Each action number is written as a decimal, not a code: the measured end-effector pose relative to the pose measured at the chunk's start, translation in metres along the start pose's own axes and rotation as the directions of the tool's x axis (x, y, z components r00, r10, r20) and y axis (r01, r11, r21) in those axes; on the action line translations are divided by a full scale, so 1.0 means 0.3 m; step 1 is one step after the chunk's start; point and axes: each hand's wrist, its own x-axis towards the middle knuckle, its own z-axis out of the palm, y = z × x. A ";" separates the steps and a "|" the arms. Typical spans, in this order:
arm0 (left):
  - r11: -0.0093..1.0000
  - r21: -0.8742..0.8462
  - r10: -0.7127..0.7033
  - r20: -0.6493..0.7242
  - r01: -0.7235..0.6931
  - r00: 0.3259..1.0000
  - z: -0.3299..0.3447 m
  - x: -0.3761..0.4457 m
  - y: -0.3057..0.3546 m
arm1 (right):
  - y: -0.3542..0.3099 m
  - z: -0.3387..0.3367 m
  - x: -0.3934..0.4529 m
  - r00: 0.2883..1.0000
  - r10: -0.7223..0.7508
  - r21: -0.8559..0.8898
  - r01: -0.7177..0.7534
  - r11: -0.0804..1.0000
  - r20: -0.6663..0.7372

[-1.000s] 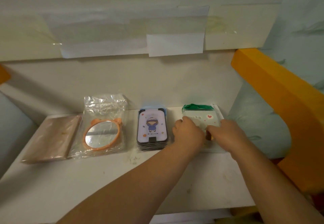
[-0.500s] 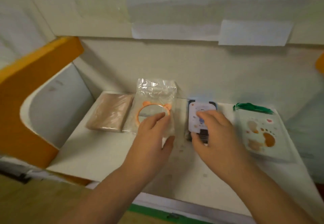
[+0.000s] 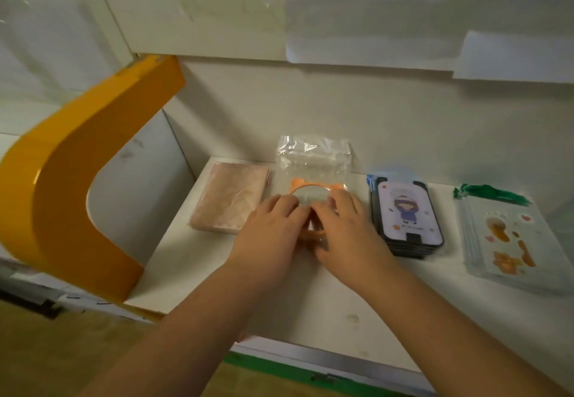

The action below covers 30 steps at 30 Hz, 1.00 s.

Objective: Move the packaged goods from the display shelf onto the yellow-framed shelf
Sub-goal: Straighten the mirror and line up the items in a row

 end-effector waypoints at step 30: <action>0.987 -0.123 0.105 -0.010 -0.105 0.994 -0.058 -0.041 -0.186 | -0.084 -0.024 -0.008 0.990 0.103 -0.196 -0.121 0.973 -0.098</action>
